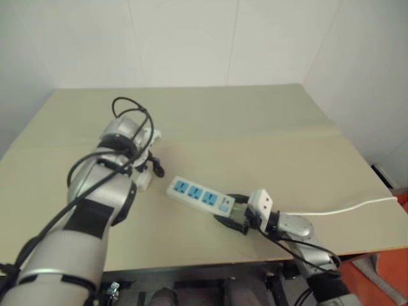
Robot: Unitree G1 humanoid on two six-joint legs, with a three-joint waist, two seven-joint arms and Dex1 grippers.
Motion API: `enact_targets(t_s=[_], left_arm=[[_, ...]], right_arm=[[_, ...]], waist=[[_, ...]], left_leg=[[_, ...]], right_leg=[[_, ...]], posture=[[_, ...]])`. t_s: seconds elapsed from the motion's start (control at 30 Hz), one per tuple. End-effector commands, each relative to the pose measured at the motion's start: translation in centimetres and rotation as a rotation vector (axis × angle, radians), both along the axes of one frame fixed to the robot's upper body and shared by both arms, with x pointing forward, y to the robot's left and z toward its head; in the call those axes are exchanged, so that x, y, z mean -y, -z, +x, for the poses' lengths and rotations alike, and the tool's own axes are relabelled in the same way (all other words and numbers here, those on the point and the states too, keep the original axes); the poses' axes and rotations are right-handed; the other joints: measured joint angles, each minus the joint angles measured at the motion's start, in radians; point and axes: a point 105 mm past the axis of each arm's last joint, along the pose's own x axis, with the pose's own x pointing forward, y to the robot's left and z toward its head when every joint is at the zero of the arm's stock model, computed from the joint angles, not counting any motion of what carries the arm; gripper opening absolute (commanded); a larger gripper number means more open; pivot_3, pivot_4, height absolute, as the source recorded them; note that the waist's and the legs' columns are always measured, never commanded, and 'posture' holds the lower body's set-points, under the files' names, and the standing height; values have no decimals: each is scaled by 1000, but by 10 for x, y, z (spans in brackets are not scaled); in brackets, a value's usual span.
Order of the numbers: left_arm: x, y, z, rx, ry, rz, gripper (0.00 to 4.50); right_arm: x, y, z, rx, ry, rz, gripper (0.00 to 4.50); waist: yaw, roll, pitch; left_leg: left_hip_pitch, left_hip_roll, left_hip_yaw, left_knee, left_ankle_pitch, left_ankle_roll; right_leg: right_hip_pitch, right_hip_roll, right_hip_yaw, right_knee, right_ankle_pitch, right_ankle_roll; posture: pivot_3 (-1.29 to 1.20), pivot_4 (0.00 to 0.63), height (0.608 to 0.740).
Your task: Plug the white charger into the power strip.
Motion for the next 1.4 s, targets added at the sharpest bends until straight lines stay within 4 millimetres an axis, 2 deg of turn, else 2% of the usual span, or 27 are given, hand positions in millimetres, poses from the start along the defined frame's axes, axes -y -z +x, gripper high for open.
enact_targets(t_s=[0.03,0.33,0.47,0.7,0.73,0.87,1.0,1.2,1.3,1.4], left_arm=[[0,-2,0,-2,-5,5,4500],[0,8,-4,-35,2,15,4500],[2,11,-6,-50,1,3,3622],[4,13,-7,-66,15,10,1253],[4,13,-7,-66,16,10,1025],[4,11,-4,-40,27,12,1023],[10,-8,9,78,20,-52,1023],[37,-65,33,402,76,-328,1023],[55,-90,28,642,257,-482,1023],[68,-105,4,893,401,-662,1023]], right_arm=[[-5,5,-2,-6,-17,-11,3440],[-6,8,-4,-15,-14,-15,3440],[-5,9,-4,-20,-8,-20,3440],[-5,9,-4,-22,-8,-22,3440],[-4,9,-4,-22,-8,-23,3440],[-4,10,-3,-27,-6,-25,3440],[-4,12,-4,-31,-5,-31,3440],[-4,9,-6,-21,-13,-34,3440],[-5,5,-8,-17,-35,-28,3440],[-6,2,-11,-21,-89,-38,3440]], waist=[[0,0,0],[-1,0,0],[0,0,0],[0,0,0],[0,0,0],[0,0,0],[1,0,0],[0,0,0],[-1,1,-1],[2,1,-1]], left_leg=[[0,0,0,0,0,0],[1,0,0,0,0,0],[2,0,0,0,0,0],[3,0,0,0,0,0],[3,0,0,0,0,0],[3,0,0,0,0,0],[4,0,0,0,0,0],[3,0,0,0,0,0],[4,1,0,0,0,0],[6,1,2,-1,0,-1]], right_leg=[[0,0,0,0,0,0],[1,0,0,0,0,0],[2,0,0,0,0,0],[3,0,0,0,0,0],[3,0,0,0,0,0],[3,0,0,0,0,0],[4,0,0,0,0,0],[3,0,0,0,0,0],[4,-1,1,1,2,-2],[4,-1,2,2,5,-8]], posture=[[0,150,740],[0,150,740],[0,150,740],[0,150,740],[0,150,740],[0,150,740],[0,150,740],[0,150,740],[0,150,740],[0,150,740]])
